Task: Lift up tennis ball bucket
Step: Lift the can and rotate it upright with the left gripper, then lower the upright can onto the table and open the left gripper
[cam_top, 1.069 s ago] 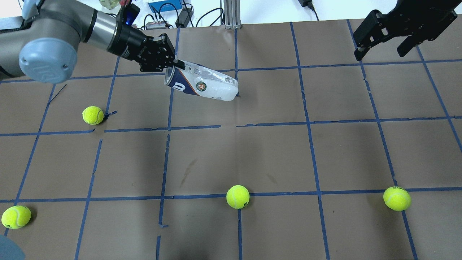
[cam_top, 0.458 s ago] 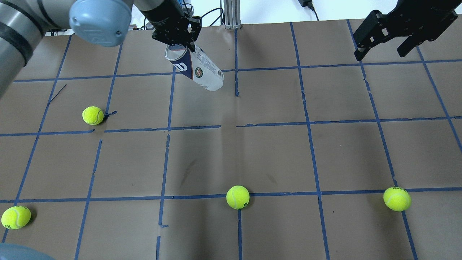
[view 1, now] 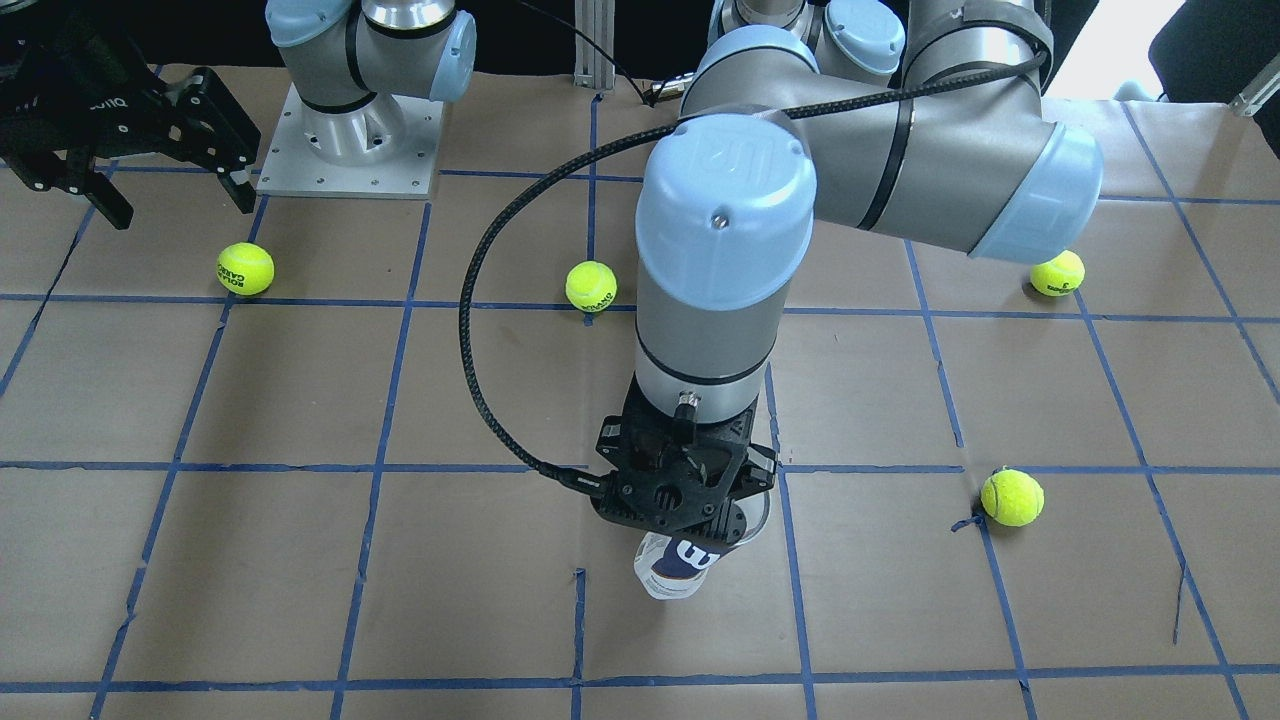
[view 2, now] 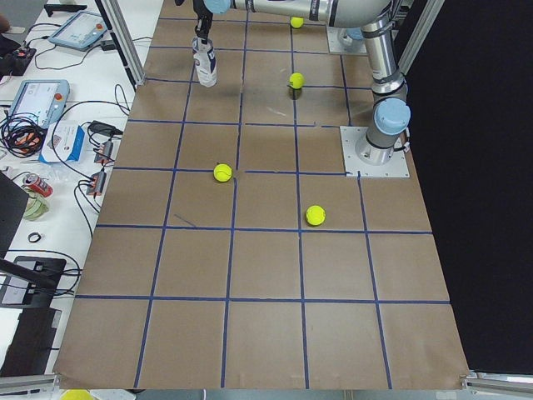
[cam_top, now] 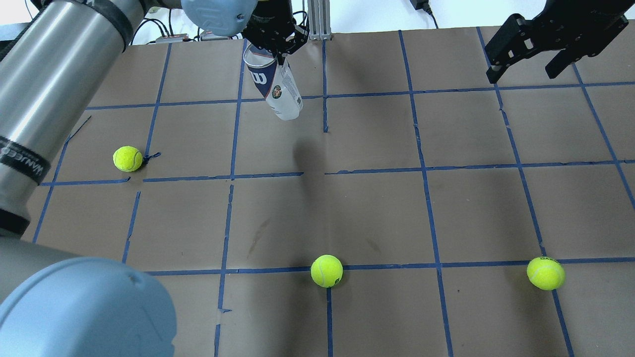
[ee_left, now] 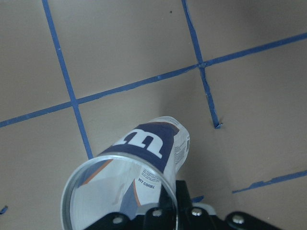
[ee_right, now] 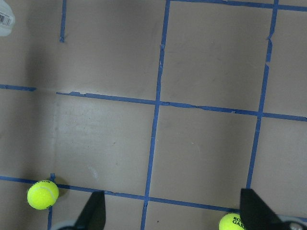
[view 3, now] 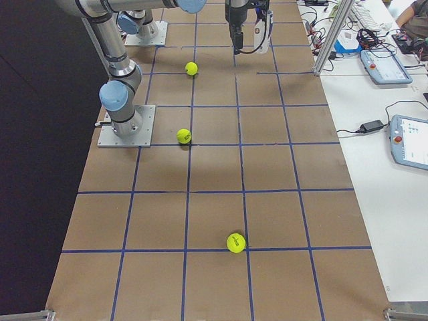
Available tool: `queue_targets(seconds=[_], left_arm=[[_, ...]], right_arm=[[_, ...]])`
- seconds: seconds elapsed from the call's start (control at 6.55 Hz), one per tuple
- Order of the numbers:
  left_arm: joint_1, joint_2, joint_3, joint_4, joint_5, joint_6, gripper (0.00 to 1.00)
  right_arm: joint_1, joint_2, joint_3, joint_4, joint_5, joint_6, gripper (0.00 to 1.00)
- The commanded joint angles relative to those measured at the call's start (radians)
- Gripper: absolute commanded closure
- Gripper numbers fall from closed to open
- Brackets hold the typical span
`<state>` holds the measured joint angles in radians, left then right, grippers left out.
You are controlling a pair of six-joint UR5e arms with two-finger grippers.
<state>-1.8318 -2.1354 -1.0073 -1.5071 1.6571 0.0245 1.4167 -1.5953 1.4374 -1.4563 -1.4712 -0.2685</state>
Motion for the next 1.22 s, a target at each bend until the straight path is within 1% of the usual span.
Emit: queue_targets(seconds=[0.0, 0.46, 0.76, 0.92, 1.07], left_arm=[[-0.038, -0.078, 0.084, -0.095, 0.067, 0.058, 0.99], [-0.043, -0.124, 0.067, -0.053, 0.067, 0.084, 0.99], [-0.044, -0.086, -0.017, 0.028, 0.061, 0.048, 0.98], [-0.044, -0.083, -0.06, 0.072, 0.064, 0.051, 0.97], [-0.044, -0.072, -0.068, 0.091, 0.062, 0.049, 0.75]], right_arm=[[0.001, 0.0, 0.0, -0.001, 0.0, 0.0, 0.0], [-0.001, 0.0, 0.0, 0.001, 0.0, 0.0, 0.0], [-0.002, 0.0, 0.0, -0.001, 0.0, 0.0, 0.0], [-0.001, 0.0, 0.0, 0.001, 0.0, 0.0, 0.0], [-0.002, 0.0, 0.0, -0.001, 0.0, 0.0, 0.0]])
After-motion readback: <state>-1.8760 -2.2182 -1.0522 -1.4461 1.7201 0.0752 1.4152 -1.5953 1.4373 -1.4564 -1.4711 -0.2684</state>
